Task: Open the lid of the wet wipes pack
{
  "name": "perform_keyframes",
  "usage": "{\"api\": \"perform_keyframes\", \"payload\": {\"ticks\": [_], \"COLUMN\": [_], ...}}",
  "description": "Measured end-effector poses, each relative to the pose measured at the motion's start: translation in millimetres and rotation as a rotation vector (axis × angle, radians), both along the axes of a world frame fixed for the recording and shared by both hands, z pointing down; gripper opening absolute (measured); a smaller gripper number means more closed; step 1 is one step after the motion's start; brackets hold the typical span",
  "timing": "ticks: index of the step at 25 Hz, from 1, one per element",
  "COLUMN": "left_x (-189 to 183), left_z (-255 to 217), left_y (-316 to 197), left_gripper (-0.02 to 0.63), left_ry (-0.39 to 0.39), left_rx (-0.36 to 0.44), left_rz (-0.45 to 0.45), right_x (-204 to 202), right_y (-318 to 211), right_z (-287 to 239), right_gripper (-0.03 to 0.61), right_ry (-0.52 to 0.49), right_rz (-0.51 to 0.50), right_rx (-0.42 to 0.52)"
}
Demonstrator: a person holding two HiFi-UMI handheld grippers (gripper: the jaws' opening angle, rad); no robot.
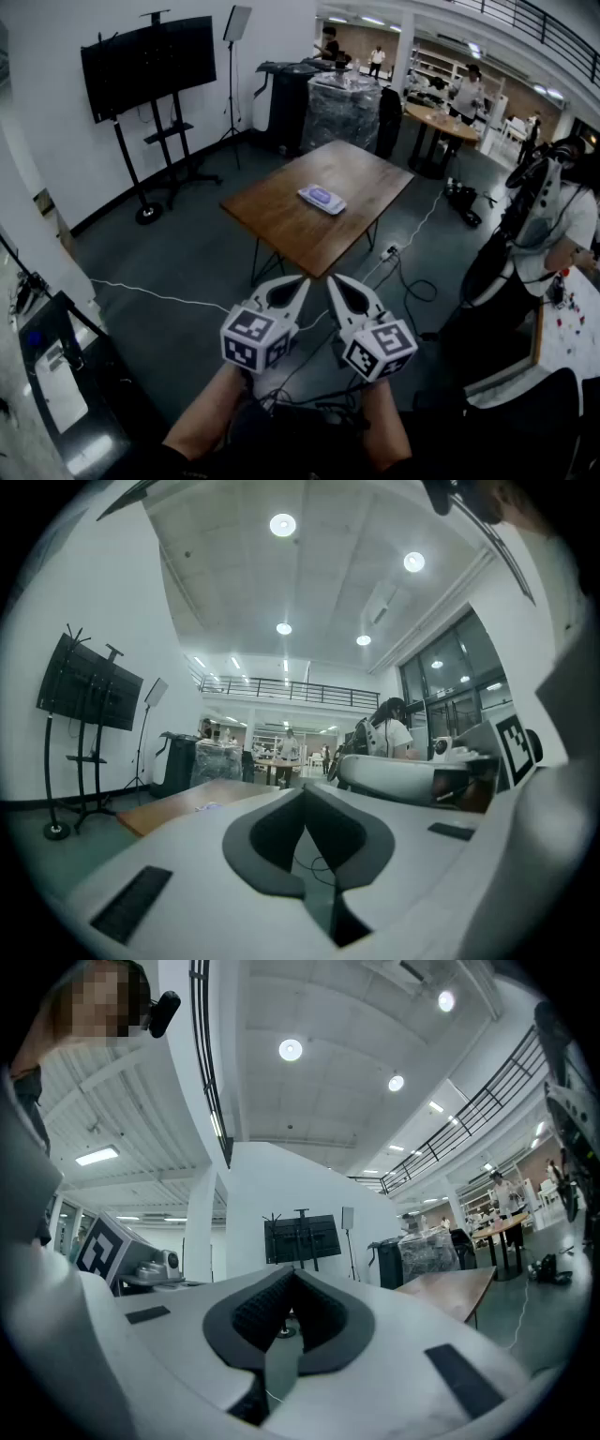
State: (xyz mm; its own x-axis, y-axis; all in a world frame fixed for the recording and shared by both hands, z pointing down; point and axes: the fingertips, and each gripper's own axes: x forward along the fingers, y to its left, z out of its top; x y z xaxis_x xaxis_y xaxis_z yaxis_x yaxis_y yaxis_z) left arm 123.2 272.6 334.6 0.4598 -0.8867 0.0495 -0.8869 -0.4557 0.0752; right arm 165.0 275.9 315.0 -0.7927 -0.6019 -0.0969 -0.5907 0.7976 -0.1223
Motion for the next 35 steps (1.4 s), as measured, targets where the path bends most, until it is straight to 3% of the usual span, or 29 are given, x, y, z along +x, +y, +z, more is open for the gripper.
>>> {"api": "perform_keyframes", "payload": {"ticks": [22, 35], "left_x": [-7, -85], "left_z": [9, 27], "left_y": [-19, -101], "left_gripper": [0.005, 0.005], "left_ry": [0.003, 0.000], "left_rx": [-0.021, -0.070], "left_rz": [-0.010, 0.048], "right_x": [-3, -76], "right_y": [-17, -99], "right_z": [8, 29], "right_gripper": [0.011, 0.011], "right_ry": [0.038, 0.057], "right_rz": [0.006, 0.076], "right_rx": [-0.005, -0.078]}}
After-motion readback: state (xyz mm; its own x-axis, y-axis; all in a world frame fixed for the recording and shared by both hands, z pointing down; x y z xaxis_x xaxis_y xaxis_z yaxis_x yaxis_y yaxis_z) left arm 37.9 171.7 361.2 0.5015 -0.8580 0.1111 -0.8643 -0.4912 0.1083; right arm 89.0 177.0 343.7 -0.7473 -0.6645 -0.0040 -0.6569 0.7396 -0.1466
